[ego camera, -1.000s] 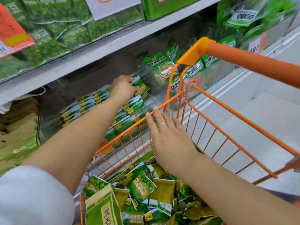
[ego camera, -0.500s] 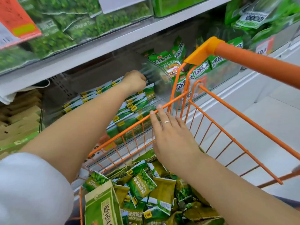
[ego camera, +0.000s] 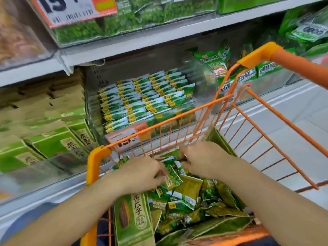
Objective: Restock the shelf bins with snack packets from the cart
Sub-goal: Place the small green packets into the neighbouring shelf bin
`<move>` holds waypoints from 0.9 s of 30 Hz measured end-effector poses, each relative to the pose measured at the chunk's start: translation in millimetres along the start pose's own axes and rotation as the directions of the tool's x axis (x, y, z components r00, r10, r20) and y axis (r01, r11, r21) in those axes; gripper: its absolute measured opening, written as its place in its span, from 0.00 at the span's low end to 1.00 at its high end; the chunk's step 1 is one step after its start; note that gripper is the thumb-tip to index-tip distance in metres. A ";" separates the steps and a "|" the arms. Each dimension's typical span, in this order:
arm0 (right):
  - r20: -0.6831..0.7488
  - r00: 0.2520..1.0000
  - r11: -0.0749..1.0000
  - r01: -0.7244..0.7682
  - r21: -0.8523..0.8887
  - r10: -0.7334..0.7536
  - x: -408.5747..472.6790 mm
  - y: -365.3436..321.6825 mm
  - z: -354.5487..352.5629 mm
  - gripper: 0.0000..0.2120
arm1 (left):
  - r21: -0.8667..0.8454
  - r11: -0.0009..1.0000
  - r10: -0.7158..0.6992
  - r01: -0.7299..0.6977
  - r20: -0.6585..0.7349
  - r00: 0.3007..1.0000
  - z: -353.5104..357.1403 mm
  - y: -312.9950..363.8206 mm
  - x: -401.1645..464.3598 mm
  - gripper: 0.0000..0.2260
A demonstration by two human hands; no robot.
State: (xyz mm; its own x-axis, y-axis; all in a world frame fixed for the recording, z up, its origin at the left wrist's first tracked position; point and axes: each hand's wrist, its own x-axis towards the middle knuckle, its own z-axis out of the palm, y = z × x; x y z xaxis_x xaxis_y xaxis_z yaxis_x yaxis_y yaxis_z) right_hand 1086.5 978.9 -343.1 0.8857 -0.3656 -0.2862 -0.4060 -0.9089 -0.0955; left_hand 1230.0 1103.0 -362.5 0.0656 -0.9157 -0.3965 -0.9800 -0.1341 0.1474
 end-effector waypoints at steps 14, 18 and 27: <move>0.463 0.886 0.872 -0.258 0.415 0.042 5.3 11.7 21.7 0.27 | -0.212 0.977 0.000 -0.003 -0.015 1.000 -2.9 -18.8 2.1 0.17; 0.271 0.961 0.418 -0.265 0.869 0.047 1.5 17.2 -11.1 0.22 | -0.267 0.950 0.135 -0.162 -0.117 0.984 -6.3 -10.5 -6.0 0.41; 0.302 0.952 -0.438 -0.294 0.850 -0.053 -5.2 13.4 -22.2 0.20 | -0.544 0.756 0.177 -0.362 -0.363 0.915 -10.8 -5.5 -10.3 0.37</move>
State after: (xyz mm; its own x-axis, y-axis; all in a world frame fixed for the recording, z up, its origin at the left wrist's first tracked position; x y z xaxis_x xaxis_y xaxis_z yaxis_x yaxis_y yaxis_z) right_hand 1081.4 964.1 -321.6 0.7963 -0.2390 -0.5557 -0.2744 0.6760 -0.6839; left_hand 1236.7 1109.0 -349.4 -0.0455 -0.9989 -0.0081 -0.6627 0.0241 0.7485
